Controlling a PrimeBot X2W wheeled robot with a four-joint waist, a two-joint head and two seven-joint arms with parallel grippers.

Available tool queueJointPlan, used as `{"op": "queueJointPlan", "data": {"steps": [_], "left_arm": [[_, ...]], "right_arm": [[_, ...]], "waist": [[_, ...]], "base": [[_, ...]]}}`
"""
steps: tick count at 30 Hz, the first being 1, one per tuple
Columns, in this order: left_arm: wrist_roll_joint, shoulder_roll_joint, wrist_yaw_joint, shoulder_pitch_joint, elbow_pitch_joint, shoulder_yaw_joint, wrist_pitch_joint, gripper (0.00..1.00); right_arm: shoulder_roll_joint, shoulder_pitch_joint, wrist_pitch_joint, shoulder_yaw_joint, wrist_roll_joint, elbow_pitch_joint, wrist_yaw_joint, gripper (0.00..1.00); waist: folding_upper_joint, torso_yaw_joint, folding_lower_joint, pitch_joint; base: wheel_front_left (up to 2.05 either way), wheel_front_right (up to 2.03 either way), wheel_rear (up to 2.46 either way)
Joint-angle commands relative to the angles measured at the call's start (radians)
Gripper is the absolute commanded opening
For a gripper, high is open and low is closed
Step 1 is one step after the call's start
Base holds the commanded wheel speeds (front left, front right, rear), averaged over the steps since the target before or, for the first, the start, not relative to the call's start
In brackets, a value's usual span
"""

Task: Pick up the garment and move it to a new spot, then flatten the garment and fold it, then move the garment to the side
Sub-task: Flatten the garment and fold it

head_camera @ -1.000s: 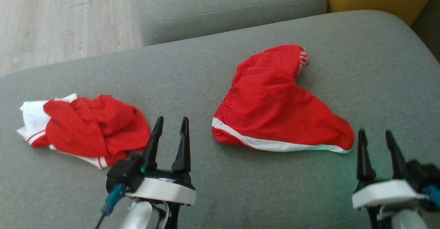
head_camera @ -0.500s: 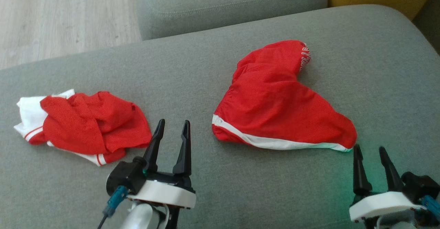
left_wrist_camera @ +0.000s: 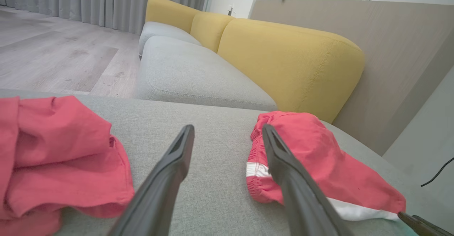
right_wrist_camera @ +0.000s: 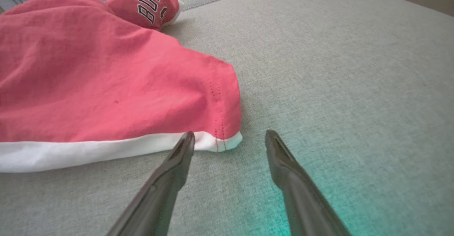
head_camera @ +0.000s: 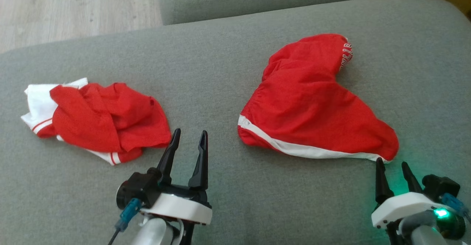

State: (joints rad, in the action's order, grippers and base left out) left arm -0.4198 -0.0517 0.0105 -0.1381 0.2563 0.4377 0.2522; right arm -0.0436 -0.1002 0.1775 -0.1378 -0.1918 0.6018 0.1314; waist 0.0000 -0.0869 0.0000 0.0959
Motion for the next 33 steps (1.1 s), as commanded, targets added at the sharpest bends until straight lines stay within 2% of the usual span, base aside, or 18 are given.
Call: {"op": "queueJointPlan", "data": {"steps": [1,13,14,16,25,33], "left_arm": [[0.011,0.001,0.007,-0.046,-0.027,-0.024,0.01,1.0],[0.021,0.001,0.004,-0.08,-0.023,-0.021,0.01,1.0],[0.023,0.001,0.004,-0.083,-0.022,-0.02,0.01,1.0],[0.025,0.001,0.005,-0.087,-0.017,-0.02,0.01,1.0],[0.032,-0.001,0.025,-0.115,0.02,-0.002,-0.007,1.0],[0.049,-0.001,0.076,-0.241,0.107,0.104,-0.169,1.0]], "right_arm": [[-0.007,-0.042,0.02,0.019,0.01,0.002,-0.001,1.0],[-0.007,-0.135,0.06,0.026,0.019,0.129,-0.001,1.0],[-0.007,-0.14,0.062,0.029,0.017,0.136,-0.001,0.8],[-0.007,-0.148,0.066,0.033,0.017,0.149,-0.001,0.0],[-0.007,-0.157,0.075,0.023,0.031,0.141,-0.001,0.0],[-0.007,-0.163,0.034,0.031,0.035,0.093,-0.001,0.0]], "waist": [[0.0,0.007,0.0,0.007],[0.0,0.013,0.0,0.048],[0.0,0.012,0.0,0.05],[0.0,0.01,0.0,0.052],[0.0,-0.05,0.0,0.032],[0.0,-0.087,0.0,0.058]], "base": [[0.0,0.0,0.0],[0.0,0.0,0.0],[0.0,0.0,0.0],[0.0,0.0,0.0],[0.0,0.0,0.0],[0.0,0.0,0.0]]}}
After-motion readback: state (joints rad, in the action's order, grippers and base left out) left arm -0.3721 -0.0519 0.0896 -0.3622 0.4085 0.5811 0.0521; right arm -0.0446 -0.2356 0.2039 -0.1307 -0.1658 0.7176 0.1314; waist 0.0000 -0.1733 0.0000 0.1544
